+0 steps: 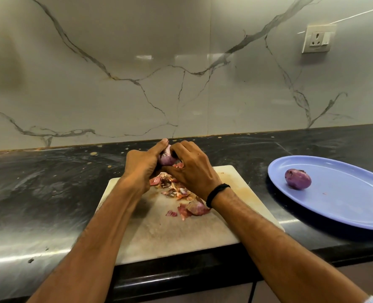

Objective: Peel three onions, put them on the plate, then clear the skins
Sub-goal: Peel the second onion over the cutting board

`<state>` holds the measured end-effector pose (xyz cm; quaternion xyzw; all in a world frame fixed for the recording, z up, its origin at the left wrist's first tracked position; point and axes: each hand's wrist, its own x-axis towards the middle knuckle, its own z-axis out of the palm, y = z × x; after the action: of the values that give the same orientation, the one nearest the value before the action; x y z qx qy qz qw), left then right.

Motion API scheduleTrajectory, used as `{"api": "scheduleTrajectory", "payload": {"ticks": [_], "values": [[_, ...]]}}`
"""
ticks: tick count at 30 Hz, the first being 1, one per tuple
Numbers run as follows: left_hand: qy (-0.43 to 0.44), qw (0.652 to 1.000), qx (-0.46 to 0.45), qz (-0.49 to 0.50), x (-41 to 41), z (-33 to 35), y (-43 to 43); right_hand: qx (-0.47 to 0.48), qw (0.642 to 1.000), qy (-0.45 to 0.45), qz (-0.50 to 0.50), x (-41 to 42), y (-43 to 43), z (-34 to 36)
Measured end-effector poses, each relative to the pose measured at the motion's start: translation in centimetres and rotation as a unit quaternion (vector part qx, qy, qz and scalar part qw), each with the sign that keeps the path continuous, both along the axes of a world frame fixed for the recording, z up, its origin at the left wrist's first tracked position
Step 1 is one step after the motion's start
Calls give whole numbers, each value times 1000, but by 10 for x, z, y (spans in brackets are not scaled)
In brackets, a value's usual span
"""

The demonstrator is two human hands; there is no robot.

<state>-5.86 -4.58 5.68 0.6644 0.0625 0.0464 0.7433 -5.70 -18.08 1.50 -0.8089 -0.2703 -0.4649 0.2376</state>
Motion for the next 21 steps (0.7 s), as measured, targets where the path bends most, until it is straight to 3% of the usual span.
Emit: {"api": "scheduleTrajectory", "payload": {"ticks": [6, 12, 16, 21], "values": [[40, 996, -84, 0, -2, 8, -1, -45, 998, -21, 33, -11, 17, -5], [53, 989, -136, -27, 0, 9, 8, 87, 996, -8, -21, -5, 5, 2], [51, 986, -140, -70, 1, 9, 11, 127, 991, 15, -30, -4, -6, 5], [50, 989, -113, -77, -6, 9, 4, 84, 996, 2, 4, -7, 1, 6]]}}
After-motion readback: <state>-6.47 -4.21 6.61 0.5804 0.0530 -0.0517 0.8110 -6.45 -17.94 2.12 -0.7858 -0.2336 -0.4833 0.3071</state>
